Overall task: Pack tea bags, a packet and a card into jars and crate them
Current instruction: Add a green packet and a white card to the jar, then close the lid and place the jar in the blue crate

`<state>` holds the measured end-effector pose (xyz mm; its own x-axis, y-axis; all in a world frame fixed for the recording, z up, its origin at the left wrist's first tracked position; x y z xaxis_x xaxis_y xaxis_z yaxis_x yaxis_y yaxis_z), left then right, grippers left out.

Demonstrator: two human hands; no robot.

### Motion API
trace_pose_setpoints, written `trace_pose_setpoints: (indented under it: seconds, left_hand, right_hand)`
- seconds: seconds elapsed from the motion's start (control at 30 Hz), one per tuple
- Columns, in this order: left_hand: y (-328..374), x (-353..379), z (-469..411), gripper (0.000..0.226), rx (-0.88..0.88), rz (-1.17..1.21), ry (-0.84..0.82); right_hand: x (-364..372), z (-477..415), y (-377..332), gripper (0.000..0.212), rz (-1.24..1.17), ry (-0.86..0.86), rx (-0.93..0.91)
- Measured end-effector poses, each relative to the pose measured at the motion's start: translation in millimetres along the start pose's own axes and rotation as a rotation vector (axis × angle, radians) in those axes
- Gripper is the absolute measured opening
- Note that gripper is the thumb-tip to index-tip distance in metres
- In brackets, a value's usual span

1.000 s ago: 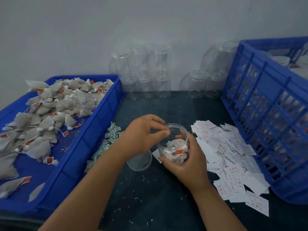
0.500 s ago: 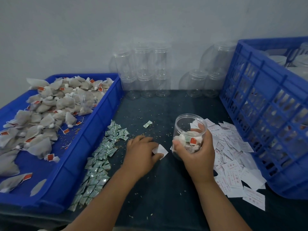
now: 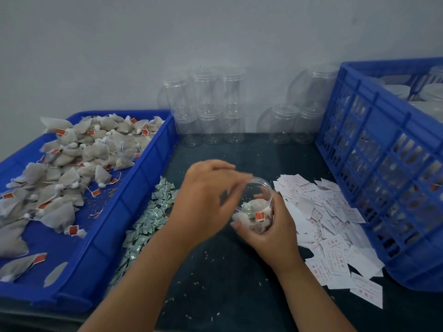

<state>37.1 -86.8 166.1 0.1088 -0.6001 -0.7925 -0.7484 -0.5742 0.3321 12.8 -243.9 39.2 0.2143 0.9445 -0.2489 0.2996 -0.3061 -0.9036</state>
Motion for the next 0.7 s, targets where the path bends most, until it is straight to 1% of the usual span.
trace_pose_setpoints:
  seconds: [0.03, 0.1, 0.13, 0.17, 0.2, 0.23, 0.3, 0.33, 0.37, 0.4, 0.43, 0.47, 0.5, 0.53, 0.57, 0.6, 0.63, 0.7]
  left_hand:
    - [4, 8, 0, 0.024, 0.037, -0.093, -0.137]
    - [3, 27, 6, 0.036, 0.015, -0.172, -0.402]
    - [0, 36, 9, 0.046, -0.019, -0.163, -0.499]
    - [-3, 40, 11, 0.054, -0.043, -0.132, -0.547]
    - [-4, 41, 12, 0.059, -0.050, -0.089, -0.537]
    - [-5, 37, 11, 0.061, -0.058, -0.041, -0.470]
    - [-12, 22, 11, 0.056, -0.100, 0.073, -0.207]
    - [-19, 15, 13, 0.051, -0.152, 0.122, -0.064]
    - [-30, 10, 18, 0.045, -0.225, 0.147, 0.038]
    - [-43, 9, 23, 0.039, -0.317, 0.148, 0.075]
    - [-59, 13, 30, 0.034, -0.427, 0.127, 0.040]
    - [-75, 21, 40, 0.037, -0.543, 0.057, -0.072]
    - [-88, 31, 51, 0.047, -0.627, -0.070, -0.234]
    - [-96, 42, 63, 0.060, -0.667, -0.204, -0.394]
    - [-100, 52, 73, 0.070, -0.679, -0.300, -0.512]
    - [-102, 60, 82, 0.077, -0.678, -0.348, -0.555]
    - [-102, 64, 86, 0.079, -0.678, -0.352, -0.531]
    - [-101, 66, 89, 0.077, -0.678, -0.302, -0.403]
  right_hand:
    - [0, 0, 1, 0.082, 0.002, 0.006, 0.002]
    - [-1, 1, 2, 0.085, 0.015, 0.016, 0.010]
    - [0, 1, 2, 0.086, 0.034, 0.013, 0.009]
    - [0, 1, 2, 0.087, 0.053, 0.005, 0.005]
    - [0, 1, 1, 0.087, 0.058, -0.006, 0.005]
    - [1, 0, 2, 0.087, 0.045, -0.021, 0.011]
    - [2, 0, 1, 0.088, 0.021, -0.039, 0.014]
    - [2, 0, 0, 0.089, 0.023, -0.042, 0.010]
    - [2, 0, 0, 0.089, 0.029, -0.045, 0.006]
    - [2, 1, -1, 0.089, 0.033, -0.049, 0.004]
    - [3, 2, -1, 0.088, 0.034, -0.050, 0.005]
    - [3, 3, -1, 0.088, 0.033, -0.047, 0.005]
    - [3, 3, -2, 0.089, 0.033, -0.045, 0.004]
    - [3, 3, -2, 0.090, 0.031, -0.045, 0.002]
    - [3, 3, -3, 0.091, 0.029, -0.046, -0.002]
    - [3, 3, -4, 0.092, 0.025, -0.049, -0.007]
    - [3, 3, -4, 0.093, 0.018, -0.053, -0.008]
    - [4, 4, -4, 0.095, 0.009, -0.057, -0.006]
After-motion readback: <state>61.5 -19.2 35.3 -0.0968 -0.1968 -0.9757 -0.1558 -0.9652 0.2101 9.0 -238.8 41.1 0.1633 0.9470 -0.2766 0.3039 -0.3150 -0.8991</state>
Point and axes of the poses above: each hand's wrist, its own z-axis away from the middle knuckle, its own x-axis out of the palm, y = z × x, the point moved 6 cm from there along -z, towards the middle knuckle, and after that the axes turned 9 degrees about -y, right-handed, at the moved point
